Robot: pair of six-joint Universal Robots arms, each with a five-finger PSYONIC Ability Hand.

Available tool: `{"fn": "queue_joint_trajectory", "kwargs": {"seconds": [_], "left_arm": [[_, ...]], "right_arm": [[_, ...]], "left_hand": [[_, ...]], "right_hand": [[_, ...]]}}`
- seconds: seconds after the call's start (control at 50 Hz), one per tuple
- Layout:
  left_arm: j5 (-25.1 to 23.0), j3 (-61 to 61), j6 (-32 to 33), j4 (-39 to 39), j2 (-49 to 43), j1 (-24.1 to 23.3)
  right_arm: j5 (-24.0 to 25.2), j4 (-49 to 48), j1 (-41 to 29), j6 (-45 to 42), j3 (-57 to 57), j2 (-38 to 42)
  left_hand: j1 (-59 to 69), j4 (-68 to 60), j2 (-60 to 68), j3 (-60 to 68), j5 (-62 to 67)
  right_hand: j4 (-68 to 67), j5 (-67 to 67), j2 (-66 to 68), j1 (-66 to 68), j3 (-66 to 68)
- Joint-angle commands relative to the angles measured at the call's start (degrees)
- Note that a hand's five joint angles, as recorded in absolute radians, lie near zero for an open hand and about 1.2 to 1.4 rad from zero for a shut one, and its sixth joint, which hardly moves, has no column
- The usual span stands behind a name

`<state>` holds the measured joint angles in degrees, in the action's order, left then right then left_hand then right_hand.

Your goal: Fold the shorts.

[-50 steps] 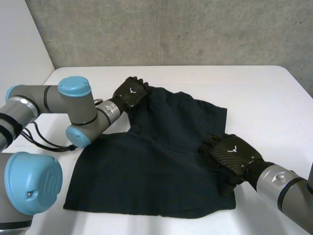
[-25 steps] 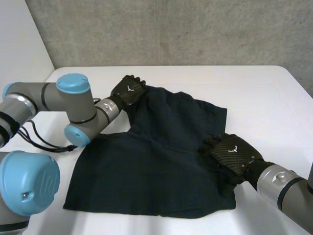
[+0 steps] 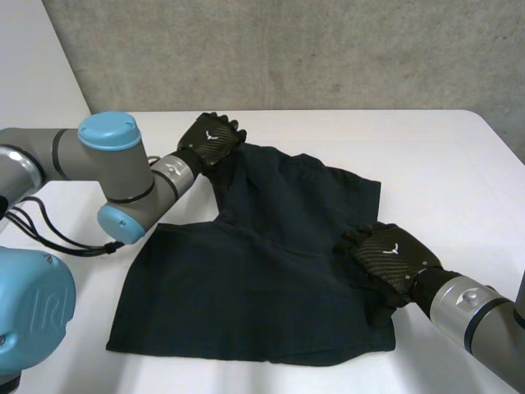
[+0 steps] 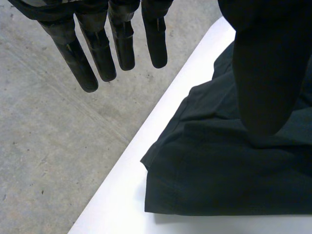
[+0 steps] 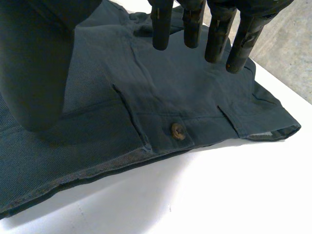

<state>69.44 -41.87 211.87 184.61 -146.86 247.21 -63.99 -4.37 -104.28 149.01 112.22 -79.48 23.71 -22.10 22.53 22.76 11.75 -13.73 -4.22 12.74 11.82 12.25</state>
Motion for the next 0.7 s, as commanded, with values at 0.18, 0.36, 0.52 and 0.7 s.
{"fn": "queue_joint_trajectory", "kwargs": {"seconds": [0.18,0.36,0.52,0.7], "left_arm": [[6.15,-34.78,-11.22,17.19,28.48,-1.11],[6.06,-28.89,-9.11,15.26,21.72,-1.38],[4.84,-27.66,-2.17,11.04,20.21,-2.69],[3.51,-26.87,-0.67,9.99,19.07,-3.31]], "right_arm": [[-0.52,-5.74,0.39,3.04,2.12,0.55],[-0.61,-6.09,0.57,3.13,2.47,0.2],[-2.88,-8.29,0.04,2.69,3.35,-0.24],[-5.97,-8.38,-1.19,2.07,3.18,0.03]], "left_hand": [[-10.98,9.36,-9.79,-10.02,-9.01],[-10.64,9.02,-9.46,-9.69,-8.67],[-10.47,8.85,-9.29,-9.52,-8.5],[-10.47,8.85,-9.29,-9.52,-8.5]], "right_hand": [[3.73,4.22,-2.74,-1.82,-2.25],[3.73,4.22,-2.74,-1.82,-2.25],[3.73,4.22,-2.74,-1.82,-2.25],[3.73,4.22,-2.74,-1.82,-2.25]]}}
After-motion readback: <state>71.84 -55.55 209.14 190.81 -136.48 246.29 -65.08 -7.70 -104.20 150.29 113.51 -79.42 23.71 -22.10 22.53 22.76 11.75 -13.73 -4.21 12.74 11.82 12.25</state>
